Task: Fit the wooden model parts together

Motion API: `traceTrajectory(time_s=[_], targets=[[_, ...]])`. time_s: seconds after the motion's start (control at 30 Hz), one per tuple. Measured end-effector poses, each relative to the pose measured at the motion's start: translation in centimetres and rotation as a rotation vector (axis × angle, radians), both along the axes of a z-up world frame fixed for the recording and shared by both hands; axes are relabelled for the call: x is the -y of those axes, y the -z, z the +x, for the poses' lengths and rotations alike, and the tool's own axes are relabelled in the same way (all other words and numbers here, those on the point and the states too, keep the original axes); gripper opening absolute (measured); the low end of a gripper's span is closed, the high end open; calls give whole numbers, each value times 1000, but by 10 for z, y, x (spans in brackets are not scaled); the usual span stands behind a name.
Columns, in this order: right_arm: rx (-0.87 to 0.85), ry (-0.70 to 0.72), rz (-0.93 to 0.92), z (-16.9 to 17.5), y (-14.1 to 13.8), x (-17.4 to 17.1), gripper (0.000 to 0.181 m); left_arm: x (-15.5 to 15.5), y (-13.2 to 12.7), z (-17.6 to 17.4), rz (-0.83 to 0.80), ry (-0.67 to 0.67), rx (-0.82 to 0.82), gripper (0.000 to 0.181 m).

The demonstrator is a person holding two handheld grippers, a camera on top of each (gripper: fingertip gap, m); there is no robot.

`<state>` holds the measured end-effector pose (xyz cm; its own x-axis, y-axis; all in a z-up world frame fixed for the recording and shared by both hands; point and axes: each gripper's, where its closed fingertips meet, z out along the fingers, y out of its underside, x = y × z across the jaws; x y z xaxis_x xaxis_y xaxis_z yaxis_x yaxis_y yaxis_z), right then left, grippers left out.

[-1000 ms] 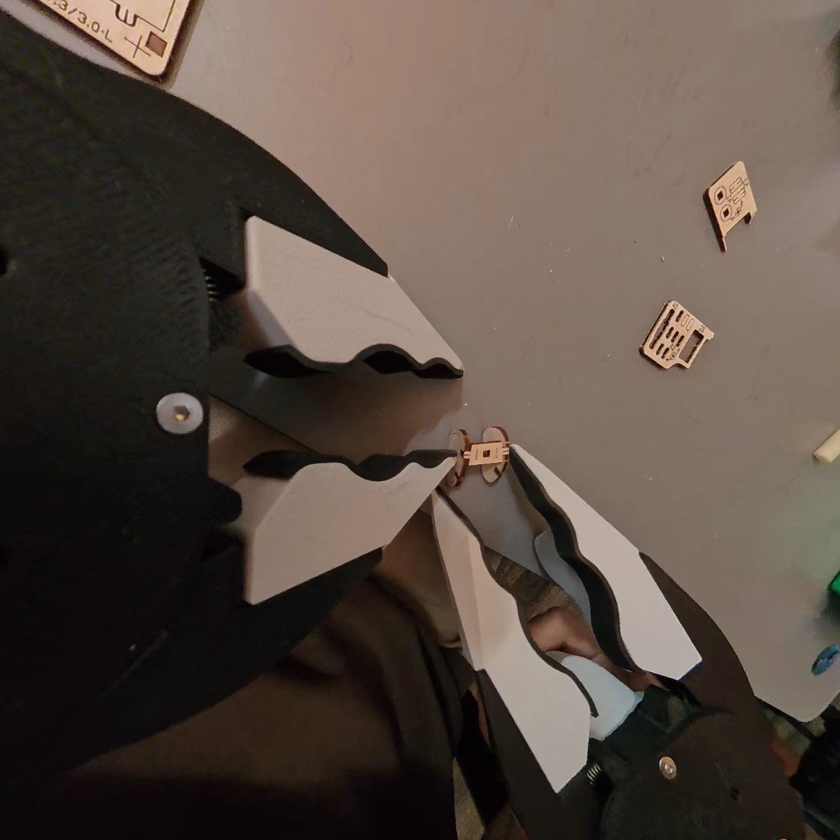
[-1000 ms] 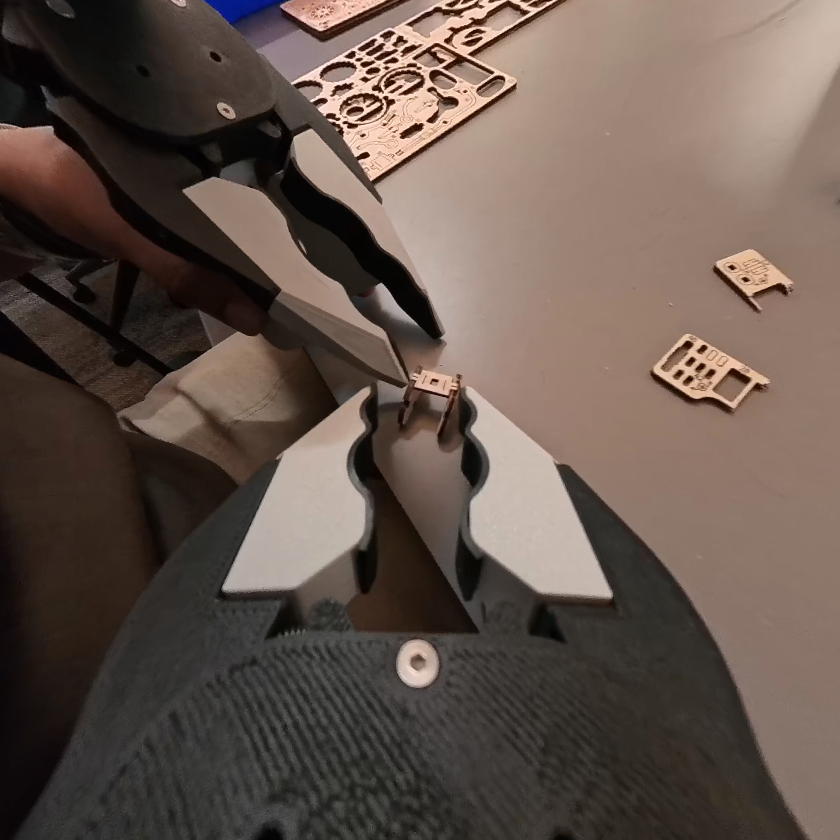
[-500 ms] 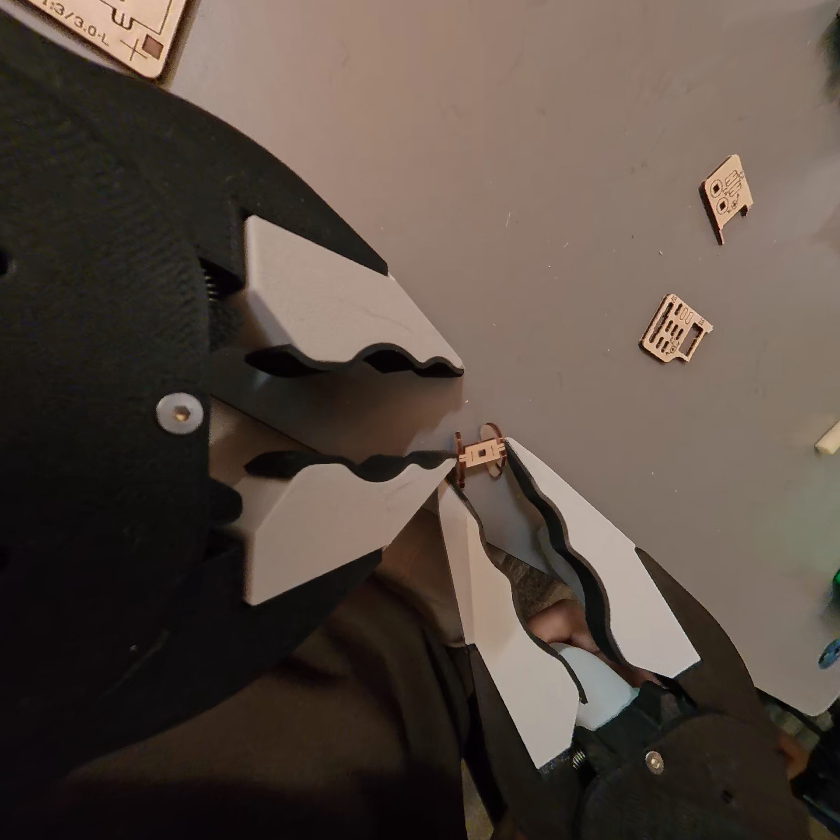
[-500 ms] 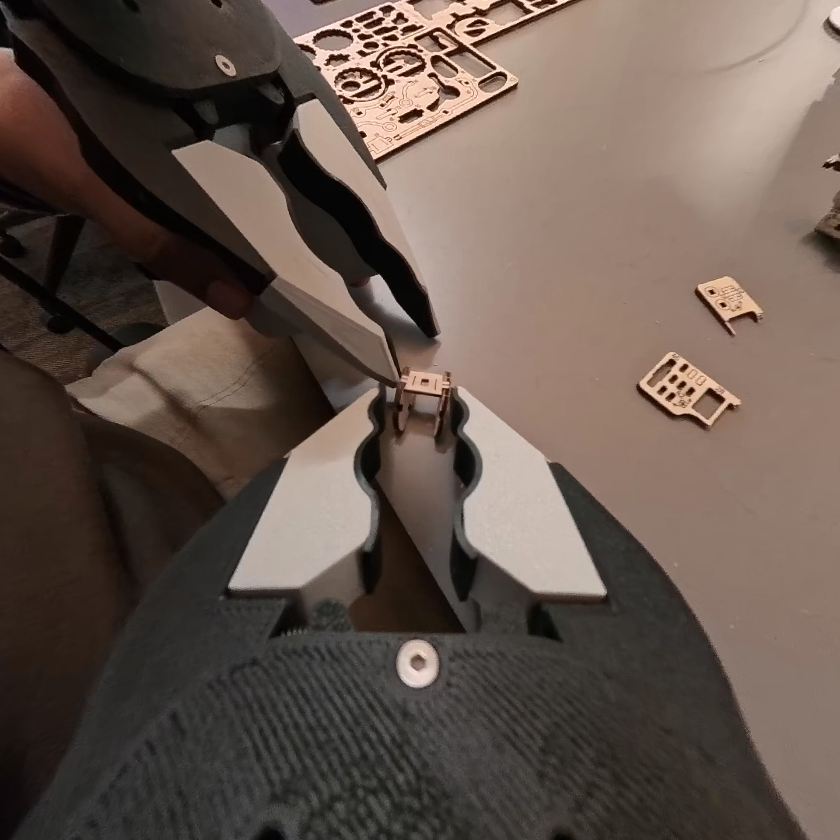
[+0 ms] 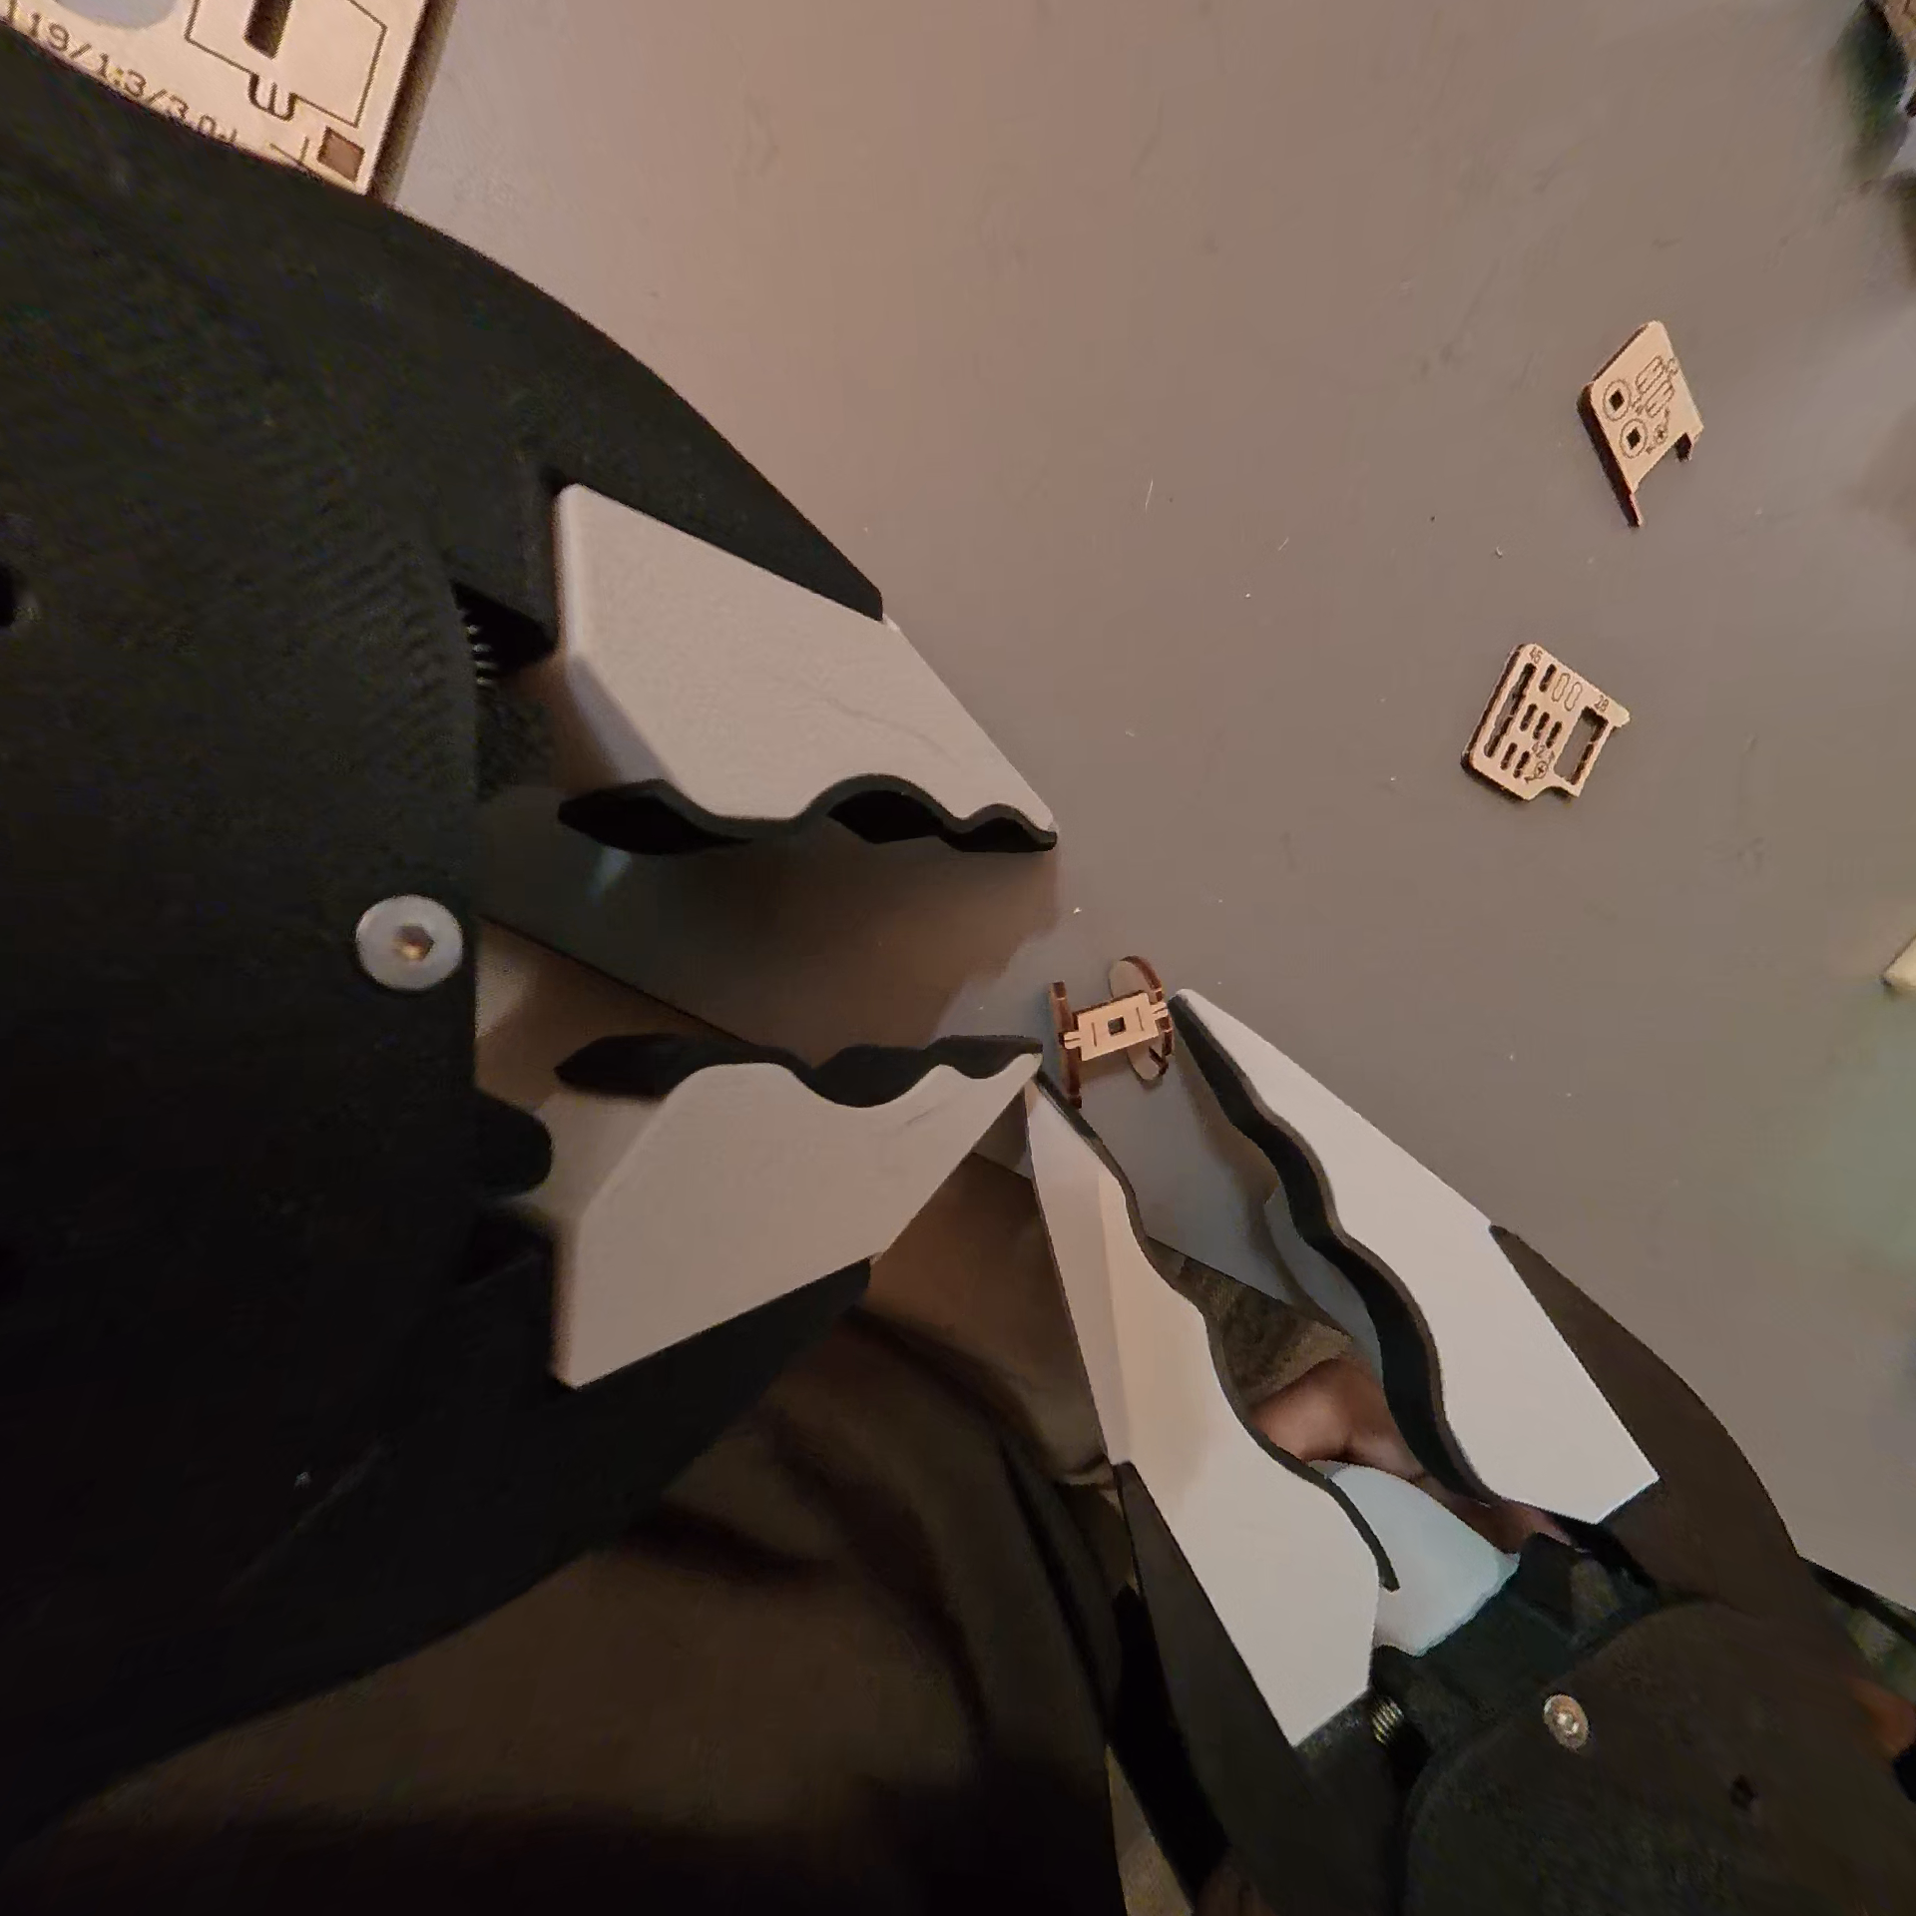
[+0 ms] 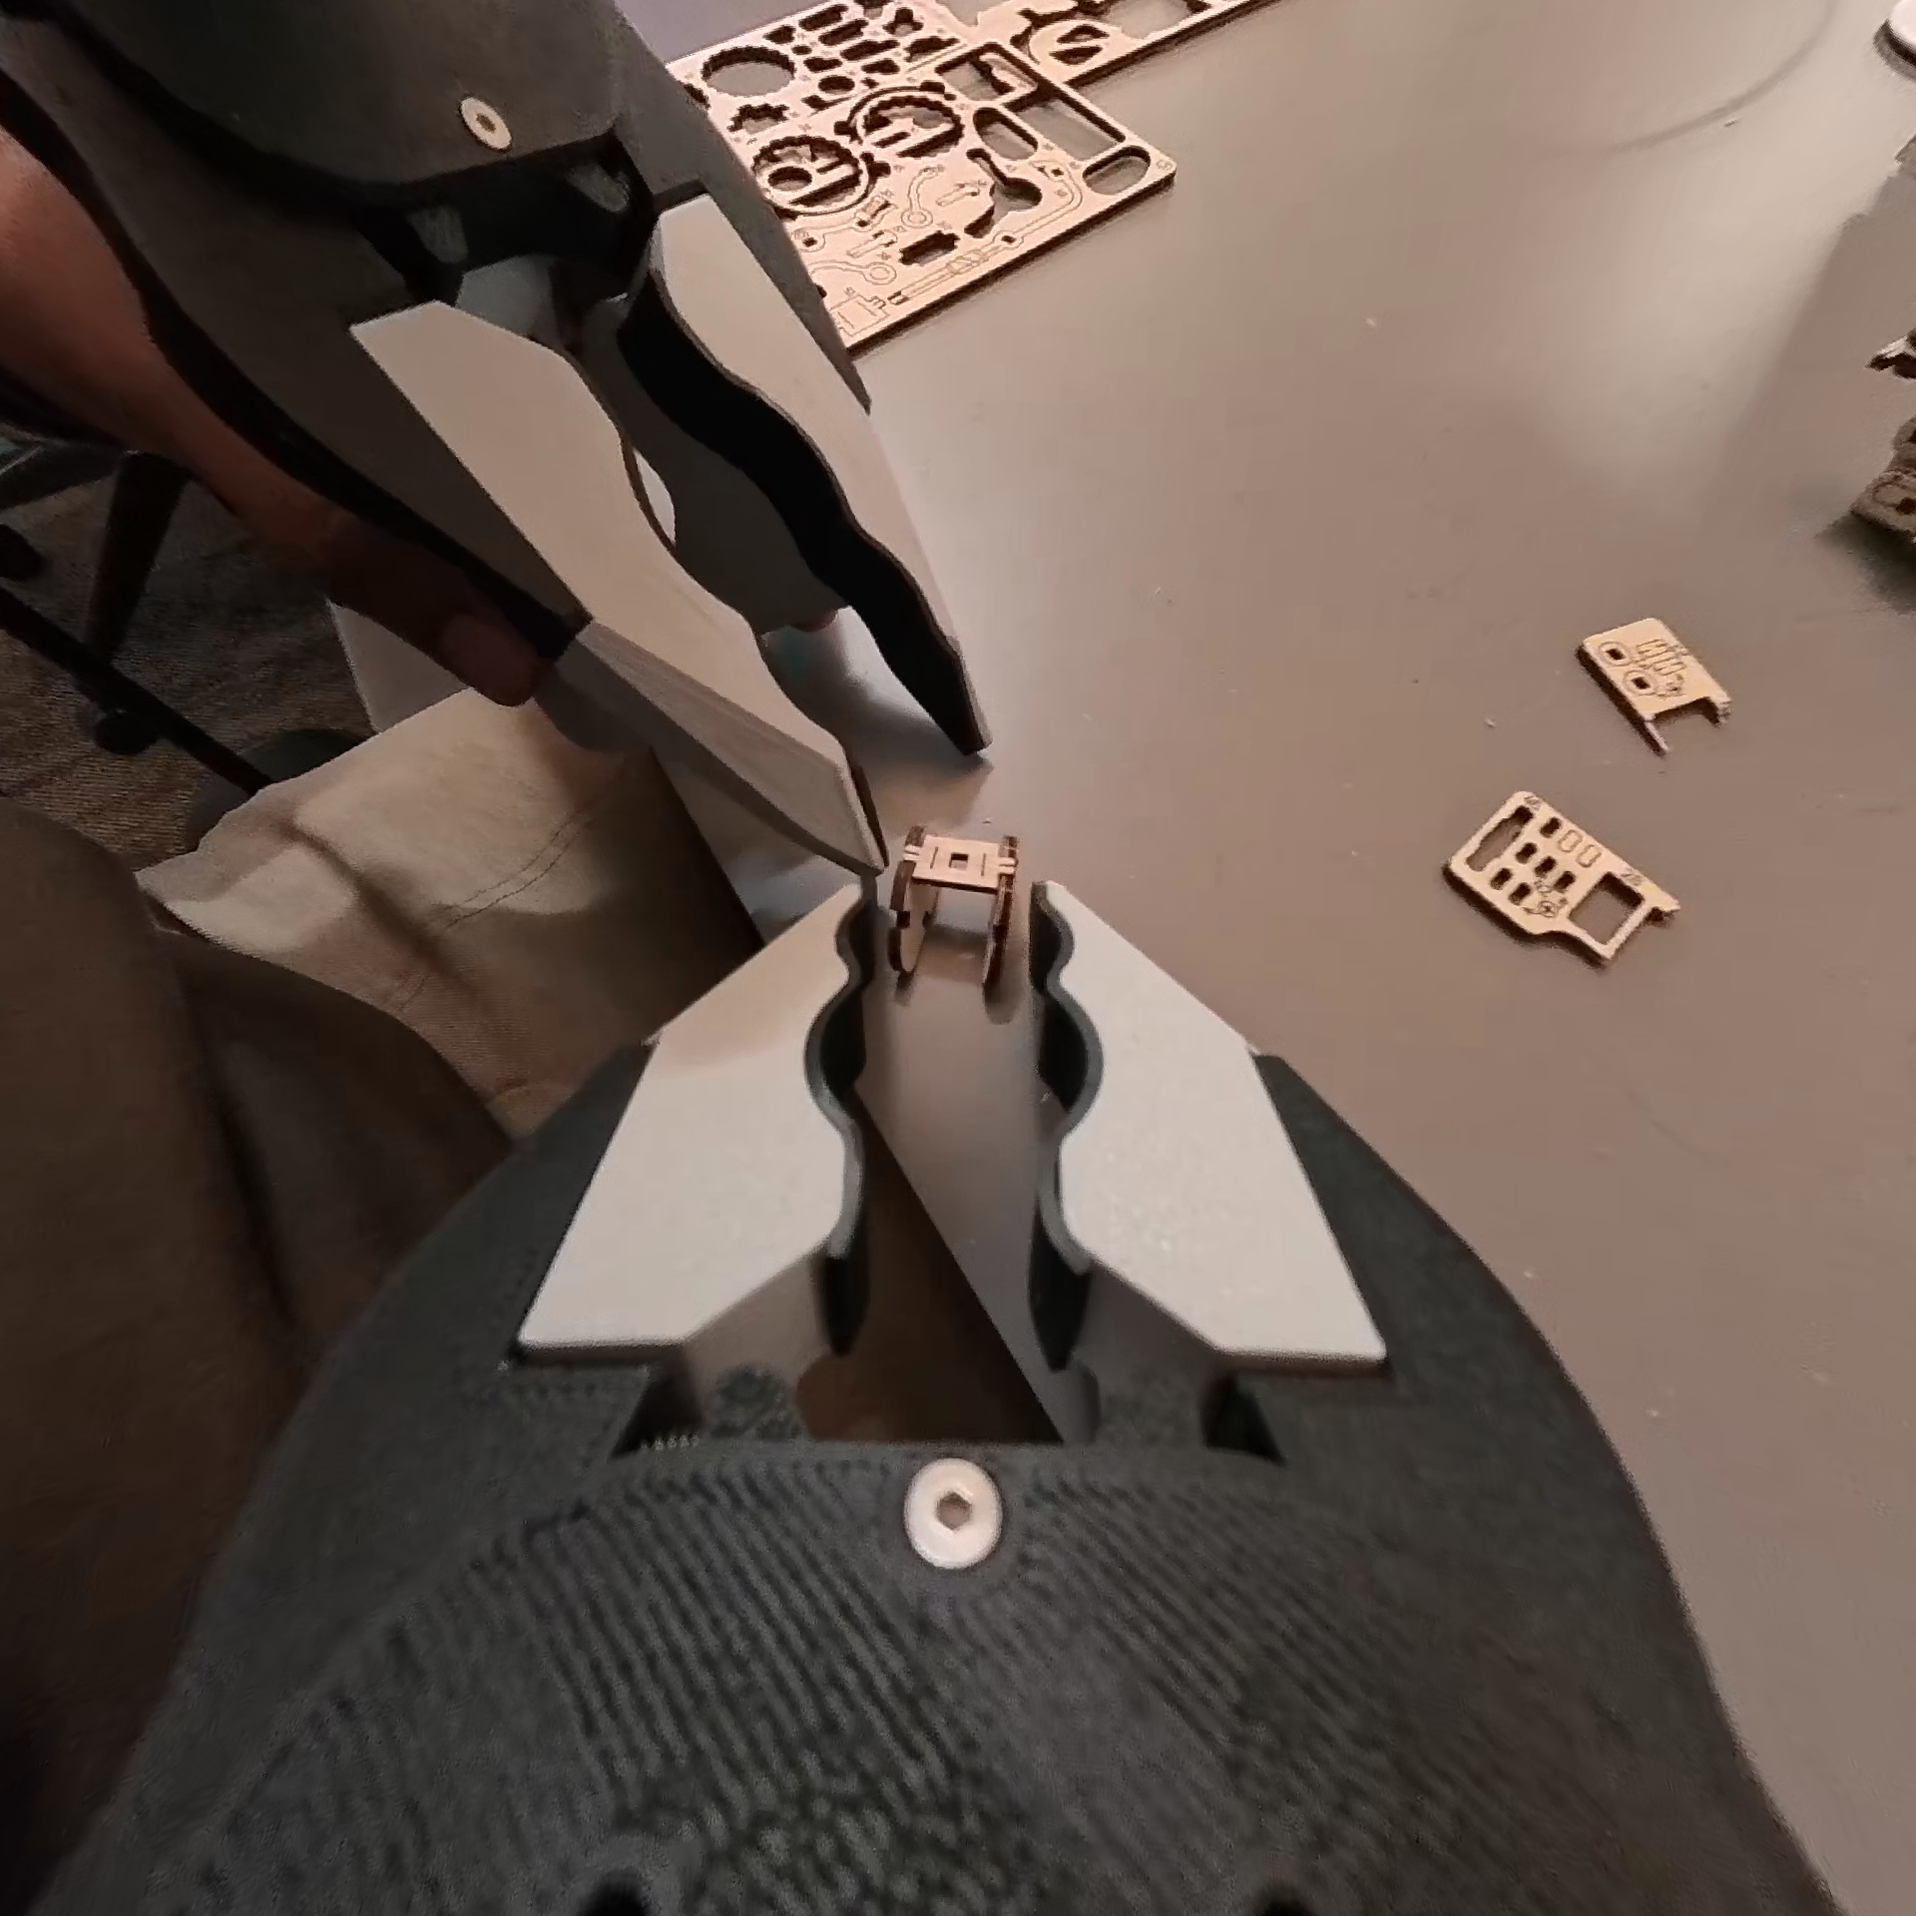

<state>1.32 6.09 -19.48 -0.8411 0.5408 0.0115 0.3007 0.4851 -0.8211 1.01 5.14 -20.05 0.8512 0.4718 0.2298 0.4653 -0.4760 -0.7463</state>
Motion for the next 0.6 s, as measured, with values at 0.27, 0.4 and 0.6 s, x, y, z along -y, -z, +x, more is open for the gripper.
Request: traceTrajectory(time_s=[0.27, 0.4, 0.6], targets=[[-6, 5, 4, -1, 0, 0, 23, -2, 0, 0, 6, -4, -5, 33], [-8, 2, 5, -1, 0, 0, 22, -2, -1, 0, 8, -3, -3, 33], [-9, 2, 6, -1, 0, 0, 22, -2, -1, 0, 8, 0, -7, 32]])
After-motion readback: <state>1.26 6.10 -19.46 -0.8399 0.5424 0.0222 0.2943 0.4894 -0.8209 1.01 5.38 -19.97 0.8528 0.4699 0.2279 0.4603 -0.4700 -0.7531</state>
